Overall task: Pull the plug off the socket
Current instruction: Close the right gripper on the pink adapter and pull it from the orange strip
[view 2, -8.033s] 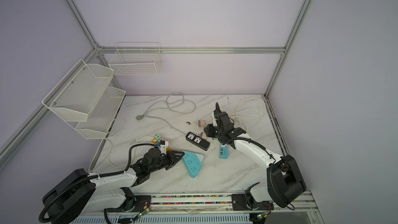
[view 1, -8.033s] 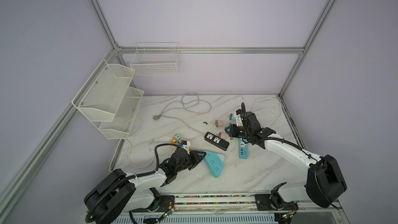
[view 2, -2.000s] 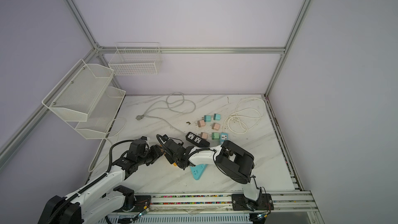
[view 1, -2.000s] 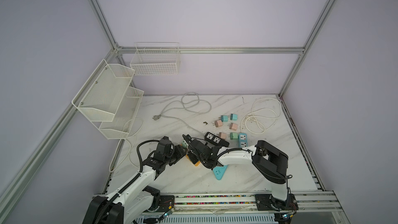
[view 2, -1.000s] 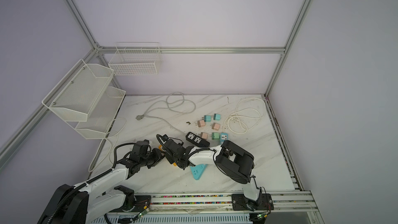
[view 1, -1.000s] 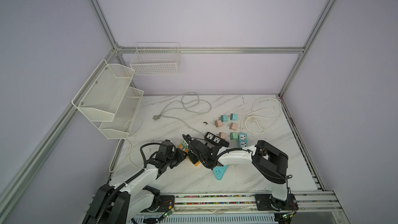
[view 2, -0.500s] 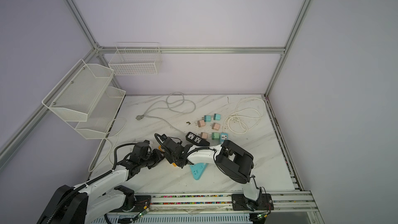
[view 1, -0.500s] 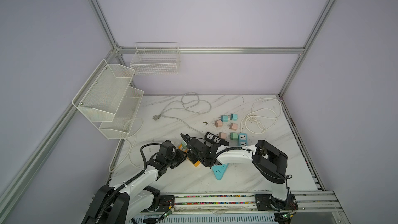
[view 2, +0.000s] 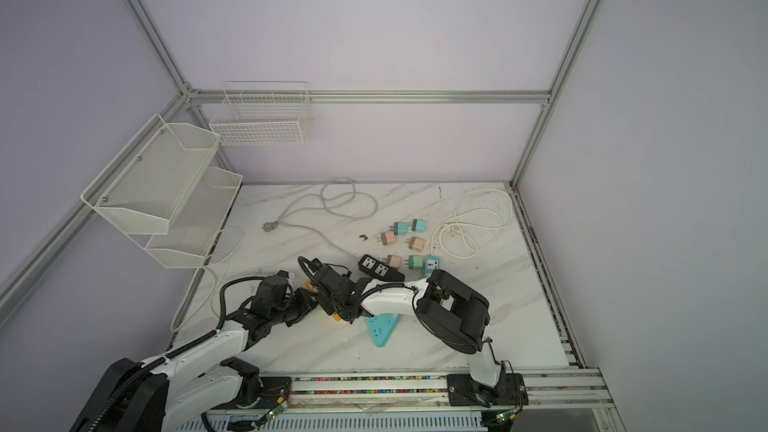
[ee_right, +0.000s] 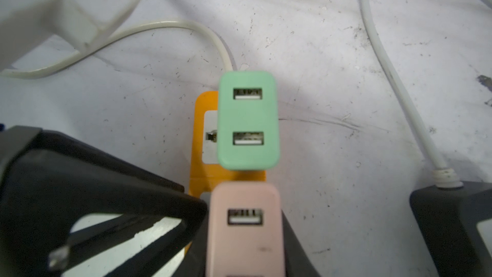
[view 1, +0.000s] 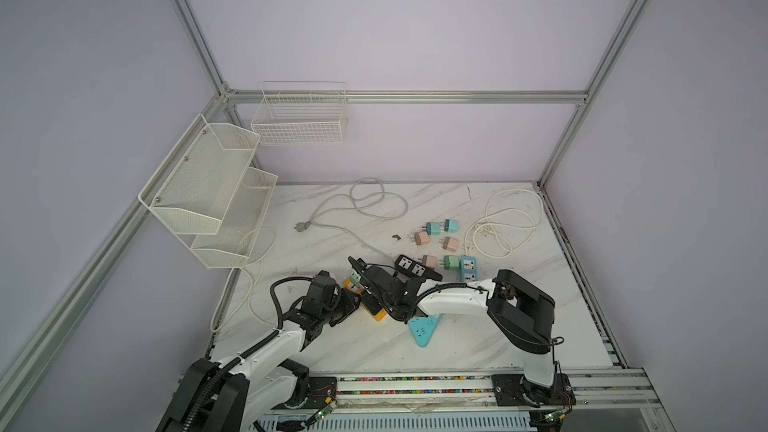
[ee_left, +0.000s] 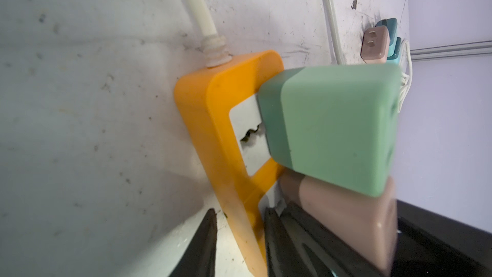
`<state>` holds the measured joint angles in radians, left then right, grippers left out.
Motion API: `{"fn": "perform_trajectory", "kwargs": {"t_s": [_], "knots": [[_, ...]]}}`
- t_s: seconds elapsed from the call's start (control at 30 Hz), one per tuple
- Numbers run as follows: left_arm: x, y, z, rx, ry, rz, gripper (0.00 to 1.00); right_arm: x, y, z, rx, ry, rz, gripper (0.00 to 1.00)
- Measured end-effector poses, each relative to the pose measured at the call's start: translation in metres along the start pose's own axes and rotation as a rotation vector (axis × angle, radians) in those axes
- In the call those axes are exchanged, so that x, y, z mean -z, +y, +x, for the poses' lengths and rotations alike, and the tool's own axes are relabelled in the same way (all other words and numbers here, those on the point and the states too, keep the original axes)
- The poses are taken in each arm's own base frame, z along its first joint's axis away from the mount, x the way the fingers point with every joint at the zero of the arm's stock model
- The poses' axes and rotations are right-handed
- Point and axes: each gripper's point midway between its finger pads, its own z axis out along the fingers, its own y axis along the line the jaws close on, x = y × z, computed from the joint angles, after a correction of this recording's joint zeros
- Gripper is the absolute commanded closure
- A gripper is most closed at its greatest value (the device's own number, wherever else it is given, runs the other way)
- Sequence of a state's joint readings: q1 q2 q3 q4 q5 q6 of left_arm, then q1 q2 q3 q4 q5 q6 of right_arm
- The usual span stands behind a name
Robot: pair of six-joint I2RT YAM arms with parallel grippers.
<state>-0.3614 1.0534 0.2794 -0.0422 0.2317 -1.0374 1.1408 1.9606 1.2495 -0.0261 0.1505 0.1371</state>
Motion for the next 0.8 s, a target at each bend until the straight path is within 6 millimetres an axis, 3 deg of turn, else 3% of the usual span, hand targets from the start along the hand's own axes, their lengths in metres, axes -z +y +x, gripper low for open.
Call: {"fn": "perform_trajectory", "kwargs": {"t_s": [0.17, 0.43, 0.63, 0.8], "knots": [[0.000, 0.000, 0.000, -0.001, 0.000, 0.000, 0.70, -0.001, -0.010, -0.001, -0.033, -0.001, -0.010, 0.83], [0.000, 0.000, 0.000, -0.002, -0.003, -0.003, 0.70, 0.000, -0.001, 0.000, -0.017, -0.008, -0.011, 0.84], [0.000, 0.000, 0.000, -0.002, -0.008, -0.004, 0.70, 0.002, -0.011, -0.002, -0.045, -0.029, -0.015, 0.84], [0.000, 0.000, 0.000, -0.003, -0.008, -0.005, 0.70, 0.005, -0.008, -0.004, -0.037, -0.037, -0.019, 0.86]]}}
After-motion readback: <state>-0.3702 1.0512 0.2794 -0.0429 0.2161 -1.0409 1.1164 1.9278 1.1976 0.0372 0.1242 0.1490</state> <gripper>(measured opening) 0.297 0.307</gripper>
